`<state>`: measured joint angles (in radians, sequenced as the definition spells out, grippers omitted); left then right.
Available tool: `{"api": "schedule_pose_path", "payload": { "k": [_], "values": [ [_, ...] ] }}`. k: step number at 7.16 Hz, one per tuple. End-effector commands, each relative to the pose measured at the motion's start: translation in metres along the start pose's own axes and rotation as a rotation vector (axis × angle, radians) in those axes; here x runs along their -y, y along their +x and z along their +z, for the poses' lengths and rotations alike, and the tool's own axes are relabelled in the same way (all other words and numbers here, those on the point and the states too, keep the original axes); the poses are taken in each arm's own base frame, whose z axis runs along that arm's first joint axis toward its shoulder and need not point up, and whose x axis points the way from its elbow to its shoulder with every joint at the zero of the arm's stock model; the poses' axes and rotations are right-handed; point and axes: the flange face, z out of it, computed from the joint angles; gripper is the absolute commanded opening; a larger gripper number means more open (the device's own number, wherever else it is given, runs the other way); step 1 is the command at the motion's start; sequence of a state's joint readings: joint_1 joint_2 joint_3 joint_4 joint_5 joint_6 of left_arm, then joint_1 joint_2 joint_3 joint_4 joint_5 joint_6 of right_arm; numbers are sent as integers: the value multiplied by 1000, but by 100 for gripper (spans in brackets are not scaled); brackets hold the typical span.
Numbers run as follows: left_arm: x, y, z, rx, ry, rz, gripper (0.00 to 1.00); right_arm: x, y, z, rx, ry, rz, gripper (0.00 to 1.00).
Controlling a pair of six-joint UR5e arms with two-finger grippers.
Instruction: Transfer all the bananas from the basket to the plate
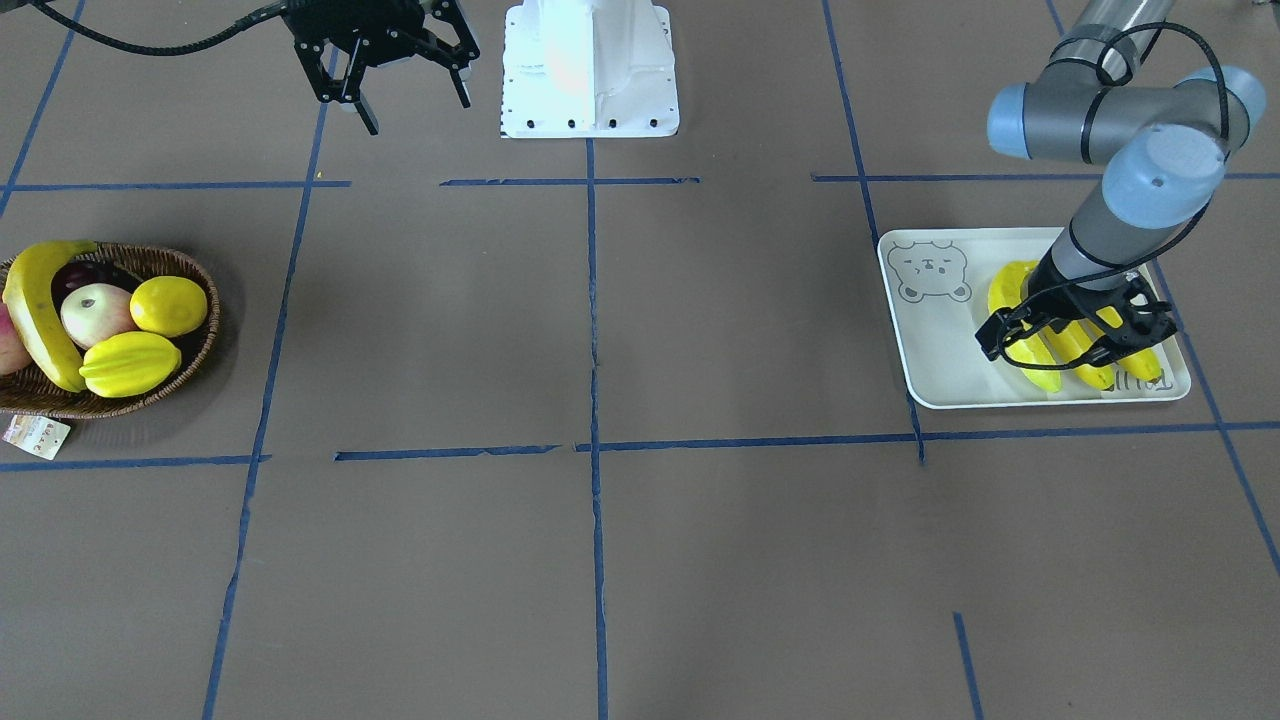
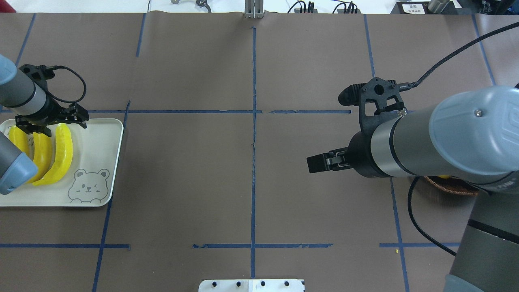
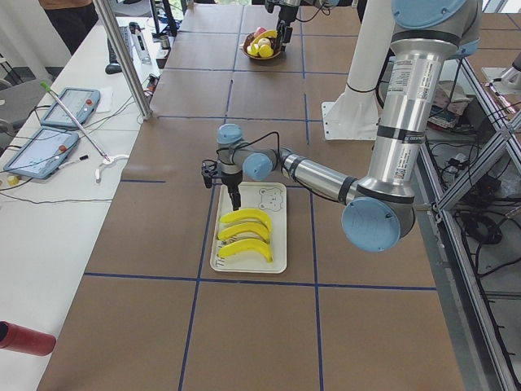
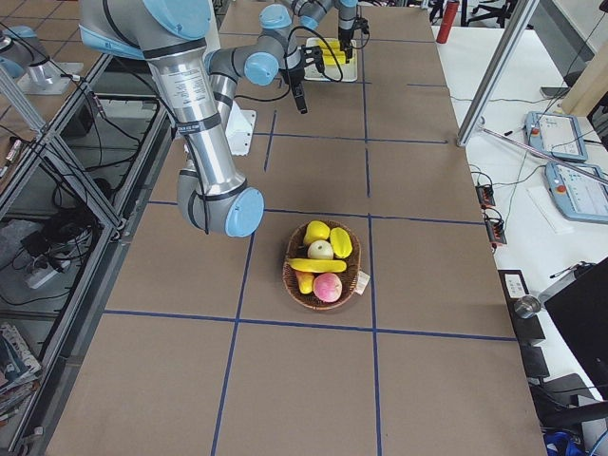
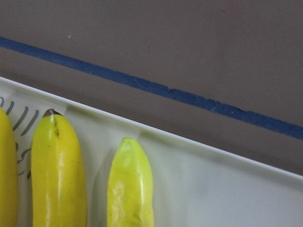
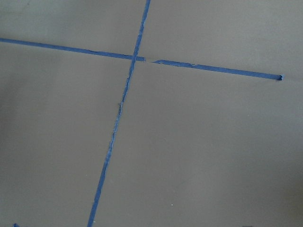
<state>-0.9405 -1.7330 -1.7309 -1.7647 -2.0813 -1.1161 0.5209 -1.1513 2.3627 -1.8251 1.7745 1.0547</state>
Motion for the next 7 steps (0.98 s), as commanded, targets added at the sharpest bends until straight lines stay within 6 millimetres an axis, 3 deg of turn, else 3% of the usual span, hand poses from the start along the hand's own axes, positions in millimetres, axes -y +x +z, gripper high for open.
{"api": "schedule_pose_path", "payload": {
  "k": [1, 2, 4, 7],
  "values": [
    [-16, 19, -57, -100, 26, 37, 100, 1, 37, 5, -64, -6, 21, 100],
    [-21, 28, -71, -131, 31, 44, 100, -5, 63, 3, -98, -8, 32, 100],
    [-26, 35, -79, -155, 17, 52, 100, -5, 113, -7, -170, -12, -2, 100],
    [-32, 47, -89, -180, 19, 13, 100, 16, 237, -42, -182, -131, -77, 100]
  ]
}}
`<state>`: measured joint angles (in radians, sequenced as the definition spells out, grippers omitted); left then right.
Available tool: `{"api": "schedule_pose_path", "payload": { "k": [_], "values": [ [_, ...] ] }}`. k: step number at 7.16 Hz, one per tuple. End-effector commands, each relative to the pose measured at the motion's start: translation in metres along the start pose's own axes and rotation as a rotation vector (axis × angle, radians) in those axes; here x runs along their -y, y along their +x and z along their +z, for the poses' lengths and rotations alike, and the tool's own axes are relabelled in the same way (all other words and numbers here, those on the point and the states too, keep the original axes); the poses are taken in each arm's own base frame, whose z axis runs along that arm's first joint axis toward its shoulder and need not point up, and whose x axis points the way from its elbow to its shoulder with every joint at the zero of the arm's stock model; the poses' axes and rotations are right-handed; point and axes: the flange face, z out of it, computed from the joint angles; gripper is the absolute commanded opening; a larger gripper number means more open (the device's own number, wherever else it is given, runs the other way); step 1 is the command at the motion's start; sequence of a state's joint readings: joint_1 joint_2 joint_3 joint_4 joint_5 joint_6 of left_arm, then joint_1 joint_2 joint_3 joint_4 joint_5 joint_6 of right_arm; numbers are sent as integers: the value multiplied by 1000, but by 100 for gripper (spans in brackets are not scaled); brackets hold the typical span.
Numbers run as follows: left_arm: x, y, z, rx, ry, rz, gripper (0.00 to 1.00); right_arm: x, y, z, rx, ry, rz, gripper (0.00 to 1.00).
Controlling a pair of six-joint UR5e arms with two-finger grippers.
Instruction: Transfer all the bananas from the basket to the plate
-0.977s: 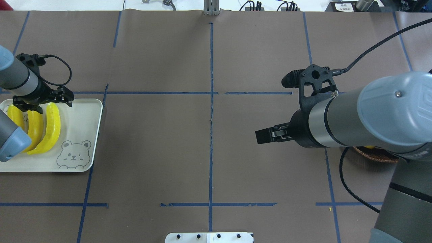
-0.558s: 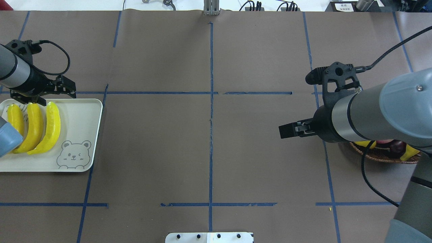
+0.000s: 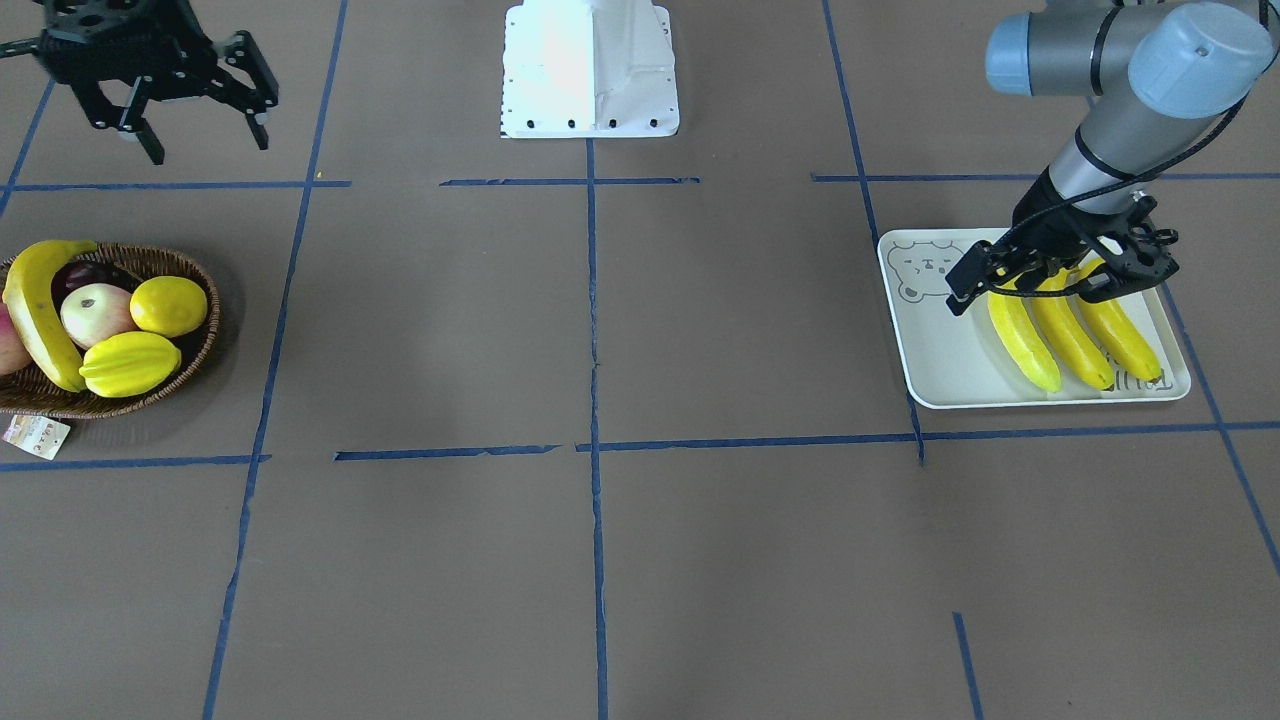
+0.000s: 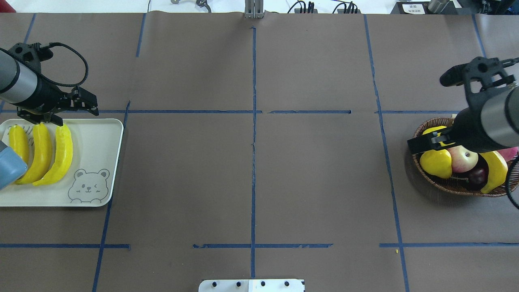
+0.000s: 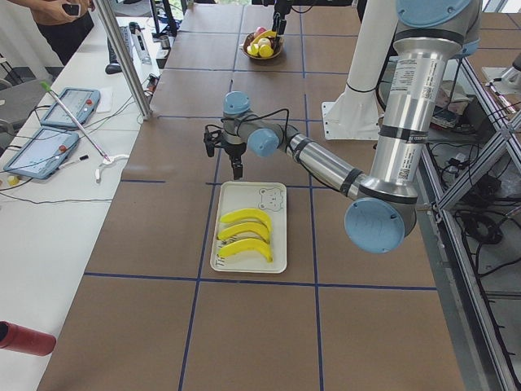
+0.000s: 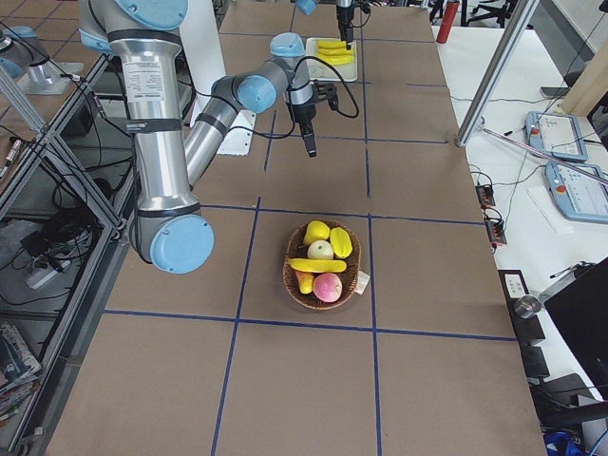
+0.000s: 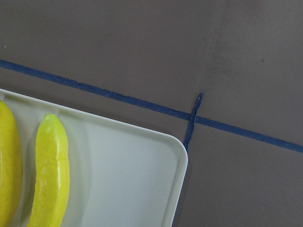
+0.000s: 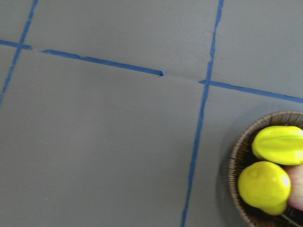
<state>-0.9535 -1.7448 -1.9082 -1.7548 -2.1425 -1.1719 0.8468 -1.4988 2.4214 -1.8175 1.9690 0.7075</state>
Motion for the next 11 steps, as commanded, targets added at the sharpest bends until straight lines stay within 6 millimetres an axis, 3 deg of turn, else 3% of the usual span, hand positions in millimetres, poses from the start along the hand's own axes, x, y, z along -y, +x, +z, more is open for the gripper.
{"api": "schedule_pose_path", "payload": {
  "k": [1, 2, 6, 8, 11],
  "values": [
    [-3, 13, -8, -23, 6, -15, 100, 9, 87, 1, 8, -70, -50, 100],
    [-3, 15, -8, -24, 5, -13, 100, 17, 118, 12, 43, -86, -64, 100],
    [-3, 15, -7, -24, 4, -12, 100, -25, 240, 98, 178, -25, -39, 100],
    [-4, 16, -8, -26, 5, -12, 100, -35, 272, 137, 164, -77, 10, 100],
    [-3, 22, -11, -34, 10, -6, 100, -57, 295, 159, 148, -135, 53, 100]
  ]
}}
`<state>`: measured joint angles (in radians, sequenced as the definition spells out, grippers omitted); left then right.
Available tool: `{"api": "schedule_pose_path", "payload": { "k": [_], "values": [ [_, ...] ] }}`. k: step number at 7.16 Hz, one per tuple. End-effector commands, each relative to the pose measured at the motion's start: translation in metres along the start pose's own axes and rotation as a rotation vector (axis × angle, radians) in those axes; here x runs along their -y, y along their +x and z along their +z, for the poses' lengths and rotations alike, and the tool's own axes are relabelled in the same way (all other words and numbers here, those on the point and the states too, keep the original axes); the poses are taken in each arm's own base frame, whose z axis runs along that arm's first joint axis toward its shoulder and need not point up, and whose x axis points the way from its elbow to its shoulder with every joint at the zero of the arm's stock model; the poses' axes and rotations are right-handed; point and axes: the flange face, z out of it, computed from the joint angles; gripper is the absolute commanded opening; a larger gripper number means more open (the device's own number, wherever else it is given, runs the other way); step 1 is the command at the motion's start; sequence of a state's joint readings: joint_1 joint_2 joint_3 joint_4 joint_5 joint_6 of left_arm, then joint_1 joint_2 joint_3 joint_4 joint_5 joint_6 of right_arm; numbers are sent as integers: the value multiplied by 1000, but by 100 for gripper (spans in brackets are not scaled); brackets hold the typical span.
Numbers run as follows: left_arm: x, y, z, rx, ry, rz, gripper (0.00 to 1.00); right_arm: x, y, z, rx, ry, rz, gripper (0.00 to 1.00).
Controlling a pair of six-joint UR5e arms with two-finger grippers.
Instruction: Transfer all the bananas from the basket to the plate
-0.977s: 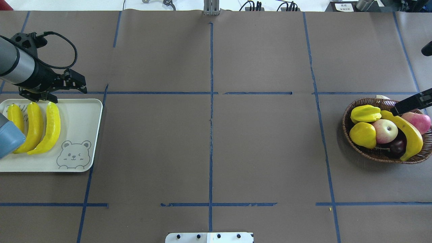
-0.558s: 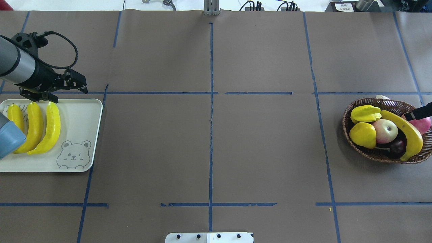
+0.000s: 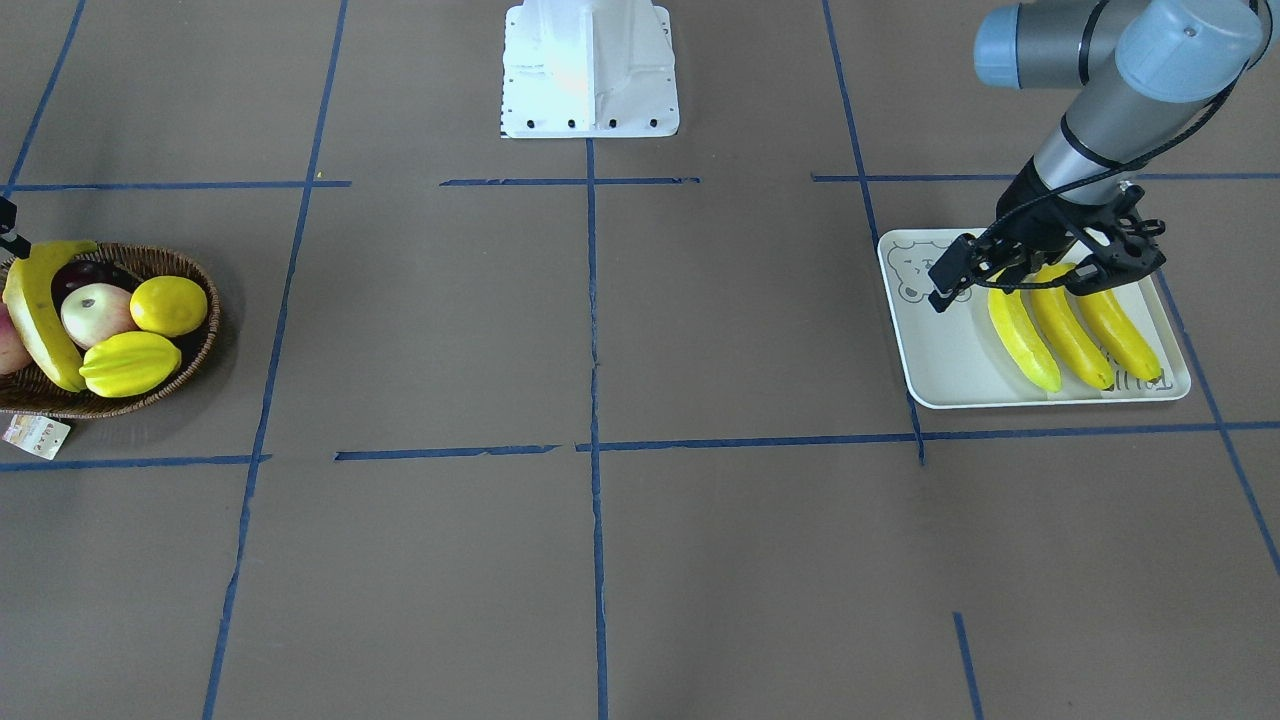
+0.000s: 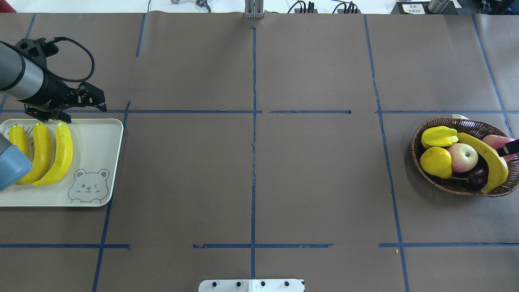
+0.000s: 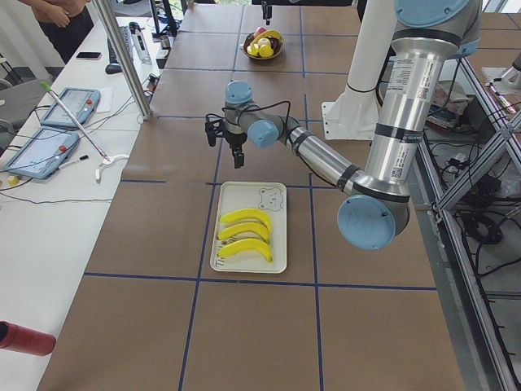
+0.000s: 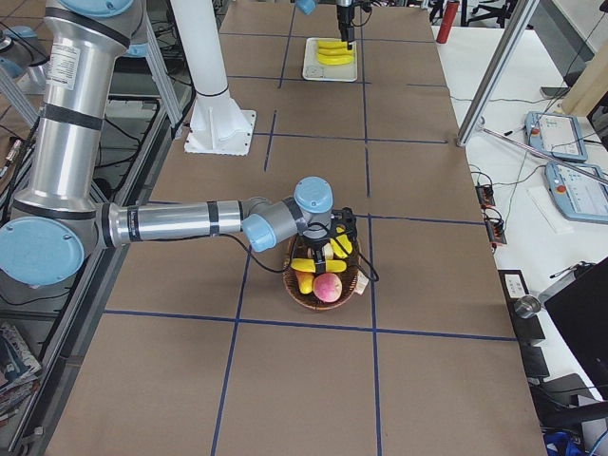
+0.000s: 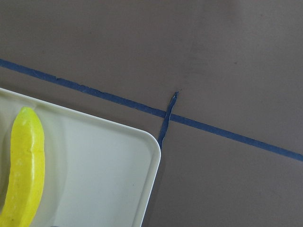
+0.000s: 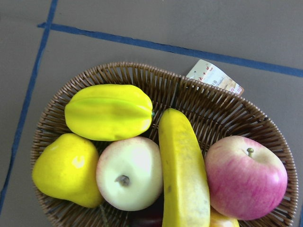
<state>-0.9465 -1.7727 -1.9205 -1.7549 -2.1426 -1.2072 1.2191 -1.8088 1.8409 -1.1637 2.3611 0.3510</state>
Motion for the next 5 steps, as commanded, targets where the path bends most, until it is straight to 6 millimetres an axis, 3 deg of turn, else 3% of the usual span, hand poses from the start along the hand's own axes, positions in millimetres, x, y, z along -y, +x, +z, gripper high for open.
{"api": "schedule_pose_path", "payload": {
  "k": [1, 2, 5],
  "values": [
    [0, 4, -2, -5, 3, 4, 100, -11, 22, 19, -12, -46, 38, 100],
    [0, 4, -2, -5, 3, 4, 100, -12, 24, 24, -12, -57, 44, 100],
    [-2, 4, 2, -1, -1, 6, 100, -10, 4, 41, 1, -93, 4, 100]
  ]
}}
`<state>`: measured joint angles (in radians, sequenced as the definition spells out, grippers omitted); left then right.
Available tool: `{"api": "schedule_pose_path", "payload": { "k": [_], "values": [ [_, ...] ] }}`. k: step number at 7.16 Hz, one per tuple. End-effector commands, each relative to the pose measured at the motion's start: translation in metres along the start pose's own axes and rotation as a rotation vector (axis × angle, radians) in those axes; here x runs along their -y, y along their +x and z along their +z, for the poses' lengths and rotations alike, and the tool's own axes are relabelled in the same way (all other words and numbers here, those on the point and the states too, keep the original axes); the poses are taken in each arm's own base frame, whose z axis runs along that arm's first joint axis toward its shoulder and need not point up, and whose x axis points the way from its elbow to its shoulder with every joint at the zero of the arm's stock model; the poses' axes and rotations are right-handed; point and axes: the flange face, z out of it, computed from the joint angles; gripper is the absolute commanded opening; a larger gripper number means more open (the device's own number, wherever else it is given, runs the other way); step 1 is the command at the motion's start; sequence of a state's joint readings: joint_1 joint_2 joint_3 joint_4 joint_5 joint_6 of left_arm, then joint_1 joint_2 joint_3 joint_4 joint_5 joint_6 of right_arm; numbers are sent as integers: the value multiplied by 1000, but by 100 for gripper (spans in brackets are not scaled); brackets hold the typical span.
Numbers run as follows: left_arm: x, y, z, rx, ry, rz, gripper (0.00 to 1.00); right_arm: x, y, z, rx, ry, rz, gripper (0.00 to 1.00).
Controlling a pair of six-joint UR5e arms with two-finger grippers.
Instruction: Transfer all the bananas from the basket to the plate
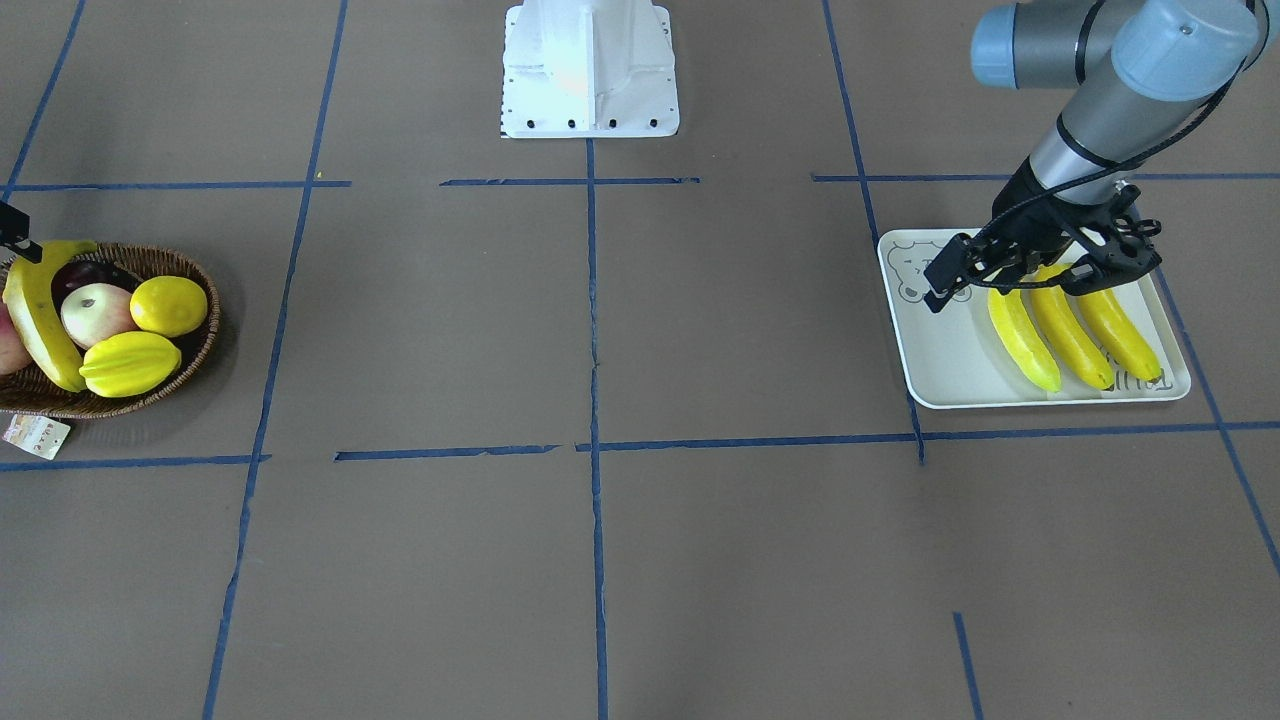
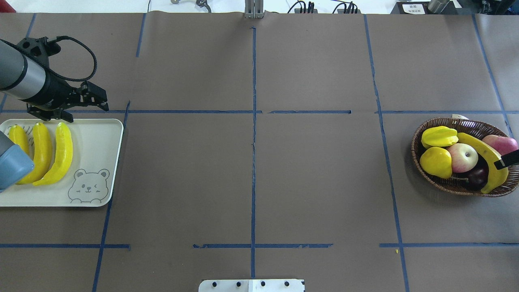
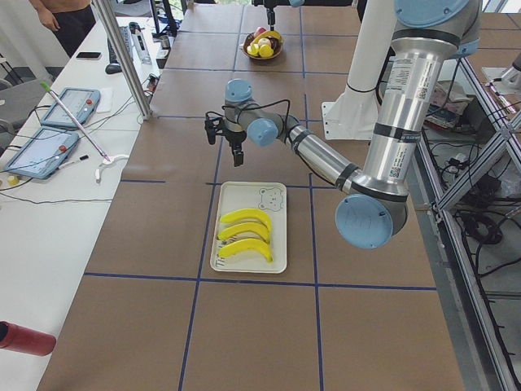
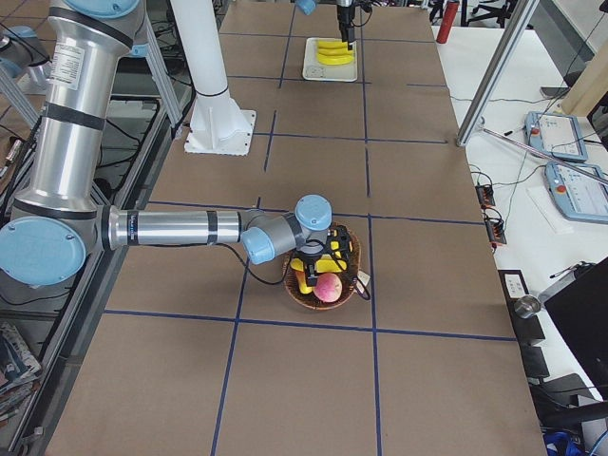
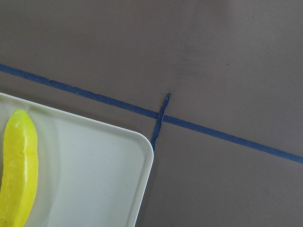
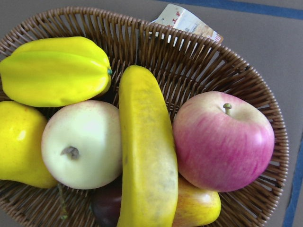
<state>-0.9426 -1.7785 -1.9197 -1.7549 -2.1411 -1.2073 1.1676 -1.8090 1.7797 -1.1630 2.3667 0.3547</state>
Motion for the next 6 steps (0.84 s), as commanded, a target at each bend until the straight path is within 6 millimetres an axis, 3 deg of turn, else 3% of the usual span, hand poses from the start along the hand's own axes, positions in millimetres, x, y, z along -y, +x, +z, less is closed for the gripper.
{"api": "schedule_pose_path", "payload": {
  "k": [1, 4, 5, 6],
  "values": [
    [-1, 1, 1, 1, -2, 3, 100, -1, -2, 10, -1, -23, -7, 100],
    [-1, 1, 1, 1, 0, 3, 100, -5, -10, 28, -4, -62, -32, 96],
    [-1, 1, 1, 1, 1, 3, 100, -5, -9, 29, -9, -61, -37, 69],
    [-1, 0, 2, 3, 1, 2, 100, -4, -8, 30, -8, -63, -43, 20]
  ]
}}
